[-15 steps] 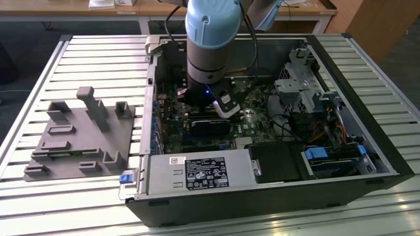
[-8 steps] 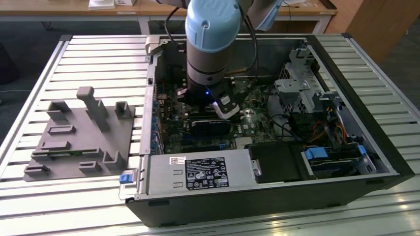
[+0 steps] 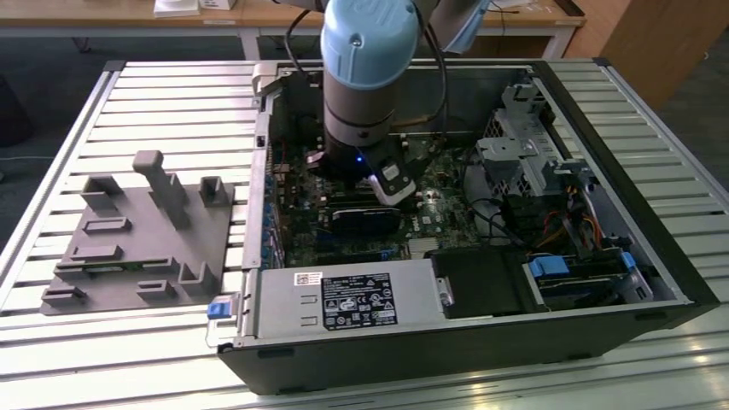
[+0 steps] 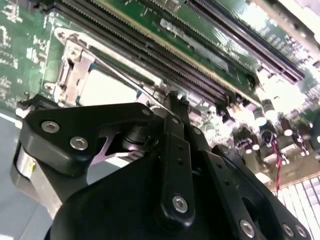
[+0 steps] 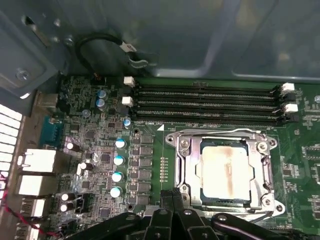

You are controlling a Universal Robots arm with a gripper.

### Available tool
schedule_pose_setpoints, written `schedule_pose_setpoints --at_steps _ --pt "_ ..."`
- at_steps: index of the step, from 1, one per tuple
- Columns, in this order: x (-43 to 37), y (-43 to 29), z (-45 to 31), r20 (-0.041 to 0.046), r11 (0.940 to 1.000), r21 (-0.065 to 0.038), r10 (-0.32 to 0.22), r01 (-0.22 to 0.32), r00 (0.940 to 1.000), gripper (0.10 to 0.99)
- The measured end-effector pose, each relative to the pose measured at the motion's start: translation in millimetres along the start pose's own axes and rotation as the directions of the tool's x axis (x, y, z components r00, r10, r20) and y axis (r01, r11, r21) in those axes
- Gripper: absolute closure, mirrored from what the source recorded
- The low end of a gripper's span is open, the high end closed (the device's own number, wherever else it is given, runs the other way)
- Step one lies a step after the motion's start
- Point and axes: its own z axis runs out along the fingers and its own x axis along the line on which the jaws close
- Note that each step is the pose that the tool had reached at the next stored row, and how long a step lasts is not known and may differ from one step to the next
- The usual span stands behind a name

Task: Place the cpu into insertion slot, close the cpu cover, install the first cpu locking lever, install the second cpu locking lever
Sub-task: 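Install the second cpu locking lever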

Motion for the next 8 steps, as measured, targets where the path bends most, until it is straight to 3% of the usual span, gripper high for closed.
schedule_pose_setpoints --at_steps 8 --pt "0.0 7.5 -23.9 -0.0001 1.0 0.0 0.0 0.0 1.0 0.98"
